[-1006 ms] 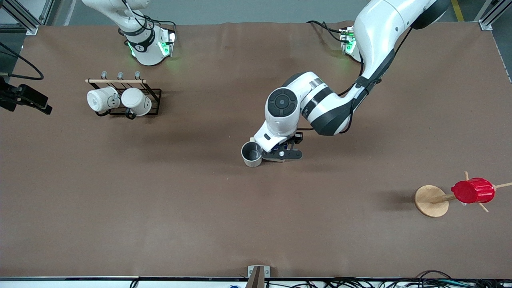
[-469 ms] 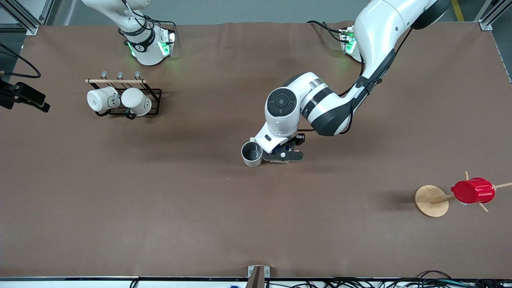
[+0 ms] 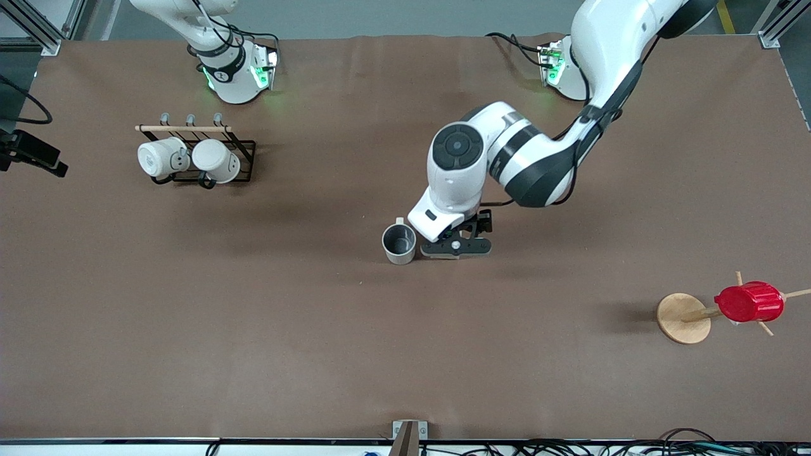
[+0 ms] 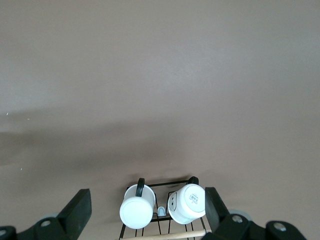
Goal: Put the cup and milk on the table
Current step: 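Retract the right gripper while the left gripper carries the carton beside the mug, then set the milk carton down beside the mug and open the left gripper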
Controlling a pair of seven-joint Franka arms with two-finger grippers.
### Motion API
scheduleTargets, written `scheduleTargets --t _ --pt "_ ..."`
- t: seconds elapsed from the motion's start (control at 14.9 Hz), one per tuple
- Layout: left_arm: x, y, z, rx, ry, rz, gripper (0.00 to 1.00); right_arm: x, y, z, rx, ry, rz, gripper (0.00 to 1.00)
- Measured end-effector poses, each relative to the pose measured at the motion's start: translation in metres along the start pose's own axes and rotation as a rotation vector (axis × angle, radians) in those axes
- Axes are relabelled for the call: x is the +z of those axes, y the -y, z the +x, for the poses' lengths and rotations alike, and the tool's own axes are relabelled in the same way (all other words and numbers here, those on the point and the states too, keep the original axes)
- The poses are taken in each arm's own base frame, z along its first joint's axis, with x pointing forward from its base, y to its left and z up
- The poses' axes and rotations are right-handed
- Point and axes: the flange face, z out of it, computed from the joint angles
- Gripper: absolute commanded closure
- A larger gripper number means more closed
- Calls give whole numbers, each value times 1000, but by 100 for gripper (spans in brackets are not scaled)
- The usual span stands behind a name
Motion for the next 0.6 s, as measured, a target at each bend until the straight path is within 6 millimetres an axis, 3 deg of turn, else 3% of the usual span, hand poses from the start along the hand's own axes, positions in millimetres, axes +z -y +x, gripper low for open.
scheduleTargets --t 0.2,0.4,0.6 --pt "-54 28 7 -6 -41 -14 0 0 0 0 -1 0 0 0" --pt "-100 79 20 -28 -54 -32 0 0 0 0 -4 2 0 0" --pt "-134 144 26 -25 -51 -63 0 0 0 0 -4 2 0 0"
